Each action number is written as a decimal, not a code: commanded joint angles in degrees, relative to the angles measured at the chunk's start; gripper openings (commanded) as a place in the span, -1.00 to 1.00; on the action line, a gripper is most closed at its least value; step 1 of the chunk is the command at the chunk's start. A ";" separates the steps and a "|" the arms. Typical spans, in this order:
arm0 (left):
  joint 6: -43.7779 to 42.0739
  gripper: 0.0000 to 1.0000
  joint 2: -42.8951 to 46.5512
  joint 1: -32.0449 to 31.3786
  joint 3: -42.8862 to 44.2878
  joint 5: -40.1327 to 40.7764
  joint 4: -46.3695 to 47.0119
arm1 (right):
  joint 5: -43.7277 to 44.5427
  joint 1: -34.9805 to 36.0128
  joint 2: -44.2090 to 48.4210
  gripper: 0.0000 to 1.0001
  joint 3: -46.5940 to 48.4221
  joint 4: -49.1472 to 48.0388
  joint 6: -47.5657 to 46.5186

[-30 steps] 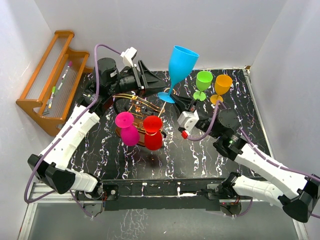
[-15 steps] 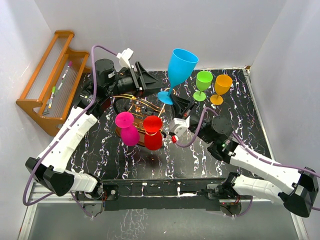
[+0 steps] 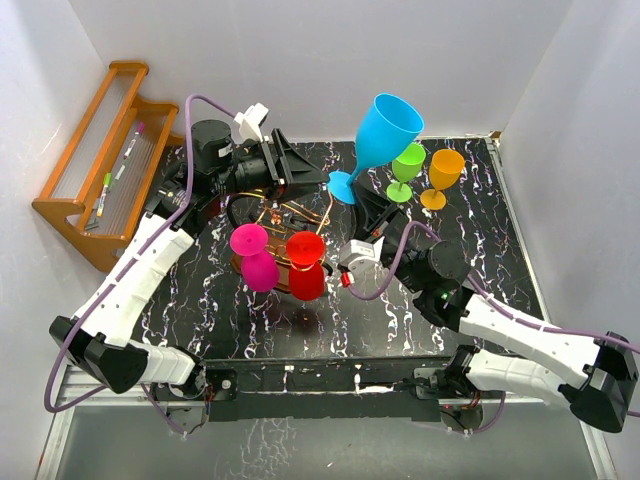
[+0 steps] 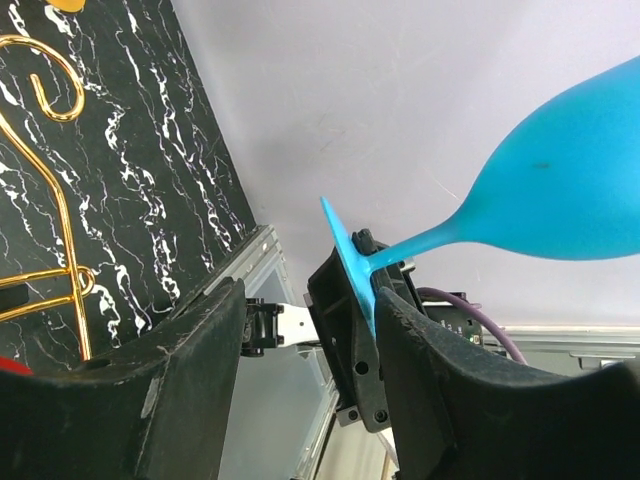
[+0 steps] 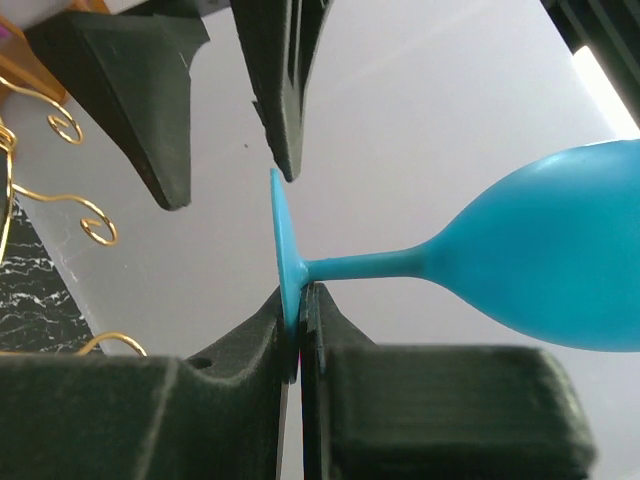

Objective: Take the wine glass off the wine glass rack

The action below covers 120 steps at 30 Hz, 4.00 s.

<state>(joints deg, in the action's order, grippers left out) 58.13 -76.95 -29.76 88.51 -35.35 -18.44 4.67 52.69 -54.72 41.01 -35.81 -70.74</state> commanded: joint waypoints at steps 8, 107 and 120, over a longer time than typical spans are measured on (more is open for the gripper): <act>3.13 -0.02 2.54 -0.22 -0.16 -1.98 4.94 | 2.85 4.09 -3.71 -0.84 0.15 -7.75 -3.75; -24.07 -0.29 11.46 -0.17 3.65 33.50 -12.36 | -40.00 -31.60 -14.52 -0.84 48.48 57.42 92.82; -26.41 0.15 18.30 -0.13 1.95 52.24 -20.46 | 2.85 -32.94 -19.63 -0.84 58.76 79.74 86.16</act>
<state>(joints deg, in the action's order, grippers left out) 33.54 -62.61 -30.11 90.48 12.23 -37.67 -8.27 20.93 -69.65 95.20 35.51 18.09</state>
